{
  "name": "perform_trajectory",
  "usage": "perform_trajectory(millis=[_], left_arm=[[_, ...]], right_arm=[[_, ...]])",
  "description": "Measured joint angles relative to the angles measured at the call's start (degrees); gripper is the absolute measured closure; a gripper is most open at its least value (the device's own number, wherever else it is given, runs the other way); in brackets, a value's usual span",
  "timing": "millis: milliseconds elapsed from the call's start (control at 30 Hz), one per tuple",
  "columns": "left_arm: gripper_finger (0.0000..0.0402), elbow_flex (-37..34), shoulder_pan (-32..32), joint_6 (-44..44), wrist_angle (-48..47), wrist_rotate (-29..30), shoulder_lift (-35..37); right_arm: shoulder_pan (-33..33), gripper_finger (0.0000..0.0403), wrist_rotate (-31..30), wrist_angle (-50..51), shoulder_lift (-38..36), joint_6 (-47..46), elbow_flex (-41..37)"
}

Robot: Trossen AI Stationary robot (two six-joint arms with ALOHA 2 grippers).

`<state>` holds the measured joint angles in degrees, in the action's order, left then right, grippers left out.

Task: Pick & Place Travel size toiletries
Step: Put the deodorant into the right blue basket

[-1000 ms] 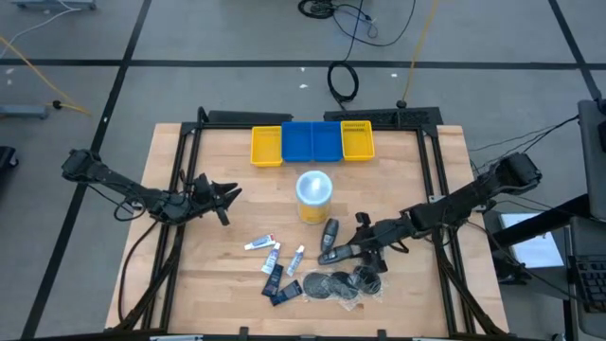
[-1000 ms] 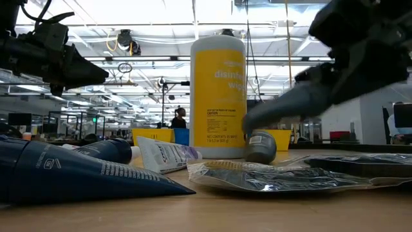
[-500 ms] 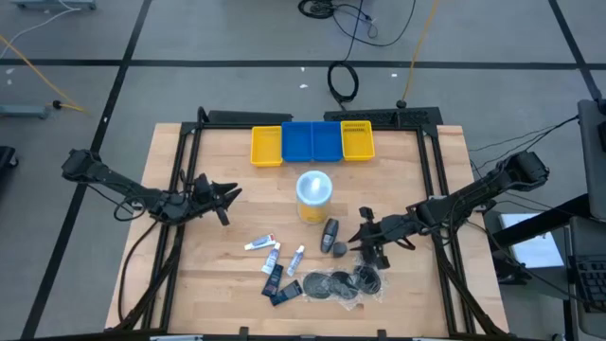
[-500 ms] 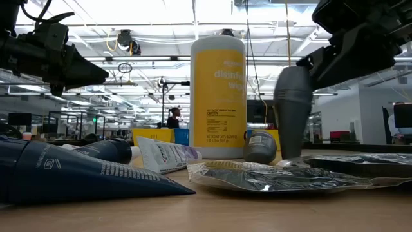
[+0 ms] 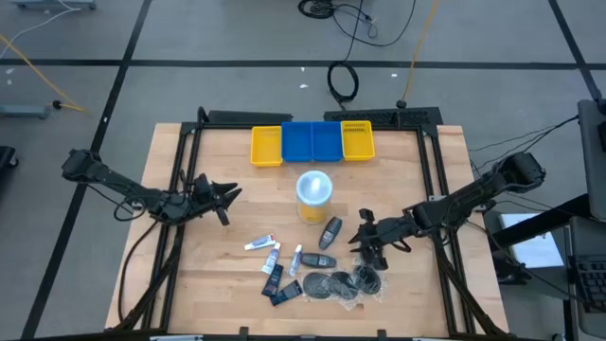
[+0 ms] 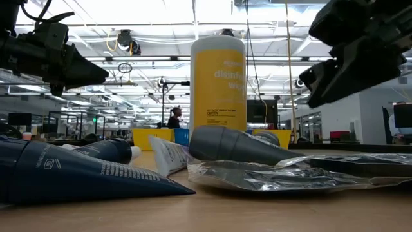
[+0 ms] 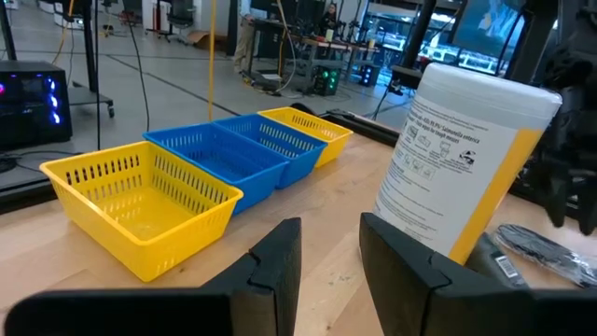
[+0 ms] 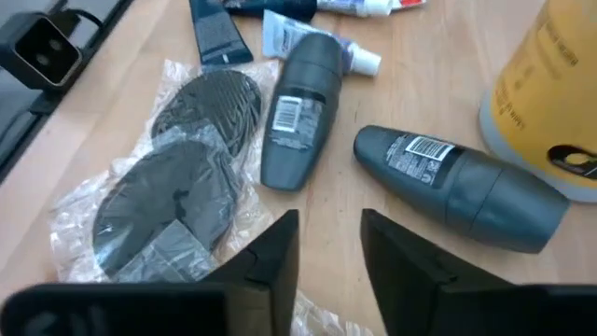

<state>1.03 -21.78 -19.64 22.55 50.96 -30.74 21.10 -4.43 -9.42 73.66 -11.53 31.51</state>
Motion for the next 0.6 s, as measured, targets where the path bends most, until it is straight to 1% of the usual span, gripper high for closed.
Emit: perform_trajectory(millis=[67, 133, 267, 367, 467, 600], left_arm=[[0.0288, 0.0, 0.0, -0.3, 0.0, -0.1, 0.0], [0.0289, 0.0, 0.0, -1.3, 0.1, -2.1, 0.0], [0.0289, 0.0, 0.0, -4.7, 0.3, -11.9, 0.0], [0.0289, 0.0, -0.1, -7.6, 0.4, -16.9, -0.9], [0.0289, 0.0, -0.2, -9.1, 2.1, -21.1, -4.5], [0.0289, 0.0, -0.2, -9.4, 9.7, -26.0, -12.5]], right_arm=[[0.0, 0.0261, 0.0, -1.0, 1.9, 0.1, 0.0], [0.0, 0.0243, 0.0, -2.4, 3.7, 0.1, 0.0], [-0.1, 0.0217, 0.1, -6.0, 6.1, 0.2, 0.0], [-0.1, 0.0205, 0.1, -8.2, 7.3, 0.2, 0.0], [-0.1, 0.0198, 0.0, -9.8, 8.5, 0.2, 0.0], [-0.3, 0.0193, 0.1, -11.3, 10.1, 0.3, 0.0]])
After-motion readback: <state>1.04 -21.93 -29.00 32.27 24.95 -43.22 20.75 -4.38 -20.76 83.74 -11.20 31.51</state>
